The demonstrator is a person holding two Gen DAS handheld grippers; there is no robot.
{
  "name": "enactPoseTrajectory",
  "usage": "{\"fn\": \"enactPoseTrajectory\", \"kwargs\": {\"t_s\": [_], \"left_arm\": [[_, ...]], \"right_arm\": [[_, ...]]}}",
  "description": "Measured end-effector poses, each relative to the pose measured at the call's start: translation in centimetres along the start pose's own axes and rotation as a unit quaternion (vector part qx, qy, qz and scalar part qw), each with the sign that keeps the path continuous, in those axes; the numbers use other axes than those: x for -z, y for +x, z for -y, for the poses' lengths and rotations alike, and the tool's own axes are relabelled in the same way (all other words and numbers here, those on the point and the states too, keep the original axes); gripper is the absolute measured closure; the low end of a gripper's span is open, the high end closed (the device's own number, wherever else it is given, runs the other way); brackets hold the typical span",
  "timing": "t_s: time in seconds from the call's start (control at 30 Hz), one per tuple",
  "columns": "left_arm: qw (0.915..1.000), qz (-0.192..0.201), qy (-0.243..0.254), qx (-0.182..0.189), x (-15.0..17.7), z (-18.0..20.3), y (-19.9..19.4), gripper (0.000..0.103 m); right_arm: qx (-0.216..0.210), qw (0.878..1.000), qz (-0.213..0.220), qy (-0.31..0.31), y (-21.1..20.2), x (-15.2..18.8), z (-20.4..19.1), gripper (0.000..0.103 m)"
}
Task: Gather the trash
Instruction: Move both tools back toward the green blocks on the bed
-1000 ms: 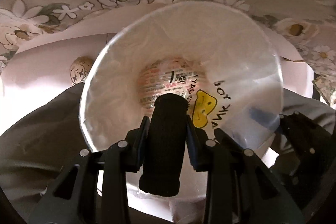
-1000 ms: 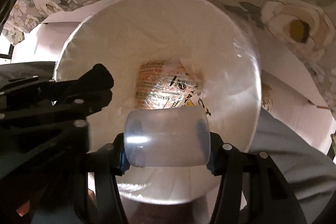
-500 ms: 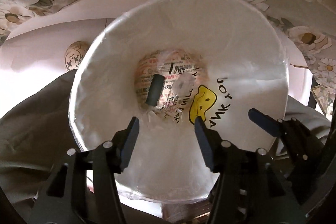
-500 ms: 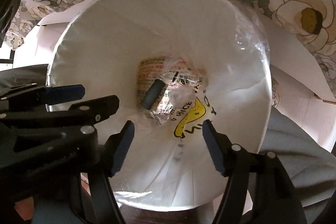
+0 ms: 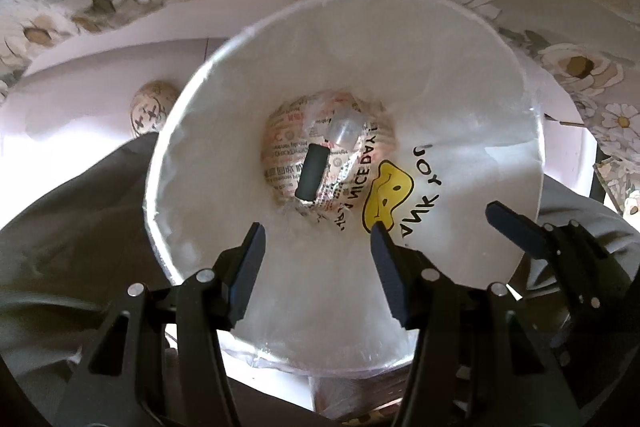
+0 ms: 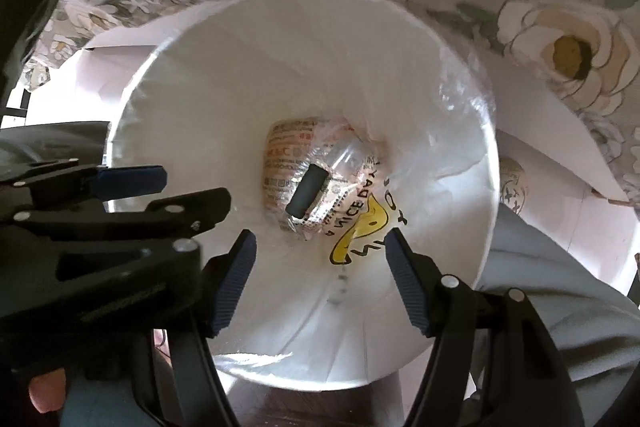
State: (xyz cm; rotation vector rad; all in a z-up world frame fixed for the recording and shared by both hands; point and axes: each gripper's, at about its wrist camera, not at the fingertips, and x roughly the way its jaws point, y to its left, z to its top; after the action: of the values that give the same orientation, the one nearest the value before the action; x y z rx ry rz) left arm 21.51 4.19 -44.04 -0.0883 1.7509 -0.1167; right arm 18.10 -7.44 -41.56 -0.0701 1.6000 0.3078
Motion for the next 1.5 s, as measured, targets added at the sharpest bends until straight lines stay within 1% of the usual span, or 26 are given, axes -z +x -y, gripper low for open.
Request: {"fn": "enactPoseTrajectory", "kwargs": {"t_s": [0.13, 0.27, 0.33, 0.43, 0.53, 0.63, 0.7, 0.73, 0.83, 0.87, 0.93, 0.97, 1.13, 1.23, 1.3, 1.37, 1.4, 1.5], "left_arm": [[0.9996, 0.025, 0.008, -0.007, 0.6, 0.6, -1.9, 0.048], [0.9975, 0.062, 0.025, -0.024, 2.0, 1.2, -4.9, 0.048], [0.9958, 0.083, 0.029, -0.025, 2.6, 1.4, -6.7, 0.048], [0.9929, 0.112, 0.033, -0.024, 3.4, 1.7, -9.4, 0.048], [0.9871, 0.153, 0.041, -0.021, 4.3, 2.5, -13.0, 0.048], [0.9818, 0.182, 0.050, -0.016, 5.1, 3.3, -15.9, 0.048], [0.9774, 0.201, 0.063, -0.010, 5.6, 4.2, -17.9, 0.048], [0.9756, 0.208, 0.069, -0.010, 5.7, 4.6, -18.5, 0.048], [0.9675, 0.237, 0.087, -0.010, 6.1, 5.7, -21.5, 0.044], [0.9640, 0.250, 0.091, -0.009, 6.2, 6.3, -22.5, 0.042], [0.9570, 0.274, 0.097, -0.007, 6.1, 7.3, -24.7, 0.041], [0.9550, 0.280, 0.098, -0.005, 6.0, 7.6, -25.4, 0.041], [0.9455, 0.312, 0.092, 0.007, 4.6, 9.9, -29.6, 0.039], [0.9403, 0.329, 0.087, 0.010, 3.4, 11.4, -31.3, 0.036], [0.9377, 0.337, 0.082, 0.016, 1.9, 12.6, -32.6, 0.036], [0.9360, 0.343, 0.079, 0.019, 0.2, 13.8, -33.6, 0.036], [0.9350, 0.345, 0.079, 0.021, -0.5, 14.2, -34.0, 0.036], [0.9335, 0.350, 0.071, 0.026, -3.3, 15.6, -34.8, 0.036]], "right_arm": [[0.013, 1.000, 0.019, -0.009, -1.8, 0.3, -0.2, 0.034], [0.018, 0.999, 0.038, -0.016, -4.2, 1.0, -0.2, 0.034], [0.020, 0.998, 0.052, -0.020, -5.7, 1.5, -0.1, 0.034], [0.023, 0.996, 0.085, -0.027, -9.6, 2.2, 0.0, 0.034], [0.016, 0.994, 0.107, -0.029, -12.0, 2.6, 0.5, 0.034], [0.010, 0.989, 0.141, -0.033, -15.9, 3.3, 0.9, 0.034], [0.008, 0.987, 0.158, -0.036, -17.6, 3.7, 1.1, 0.034], [0.005, 0.984, 0.172, -0.039, -19.2, 4.0, 1.3, 0.034], [0.001, 0.979, 0.199, -0.043, -21.2, 4.5, 1.9, 0.034], [0.002, 0.975, 0.219, -0.045, -23.1, 4.8, 2.5, 0.034], [0.002, 0.969, 0.243, -0.047, -25.2, 5.1, 3.1, 0.034], [0.002, 0.967, 0.250, -0.048, -25.9, 5.2, 3.3, 0.034], [0.015, 0.949, 0.310, -0.054, -31.7, 5.3, 5.9, 0.033], [0.019, 0.939, 0.338, -0.056, -33.7, 5.2, 7.4, 0.030], [0.024, 0.932, 0.357, -0.058, -35.2, 4.8, 9.0, 0.029], [0.035, 0.928, 0.367, -0.056, -36.2, 3.9, 10.4, 0.029], [0.036, 0.927, 0.368, -0.057, -36.8, 3.8, 11.0, 0.029], [0.048, 0.924, 0.375, -0.058, -37.9, 2.0, 12.8, 0.029]]}}
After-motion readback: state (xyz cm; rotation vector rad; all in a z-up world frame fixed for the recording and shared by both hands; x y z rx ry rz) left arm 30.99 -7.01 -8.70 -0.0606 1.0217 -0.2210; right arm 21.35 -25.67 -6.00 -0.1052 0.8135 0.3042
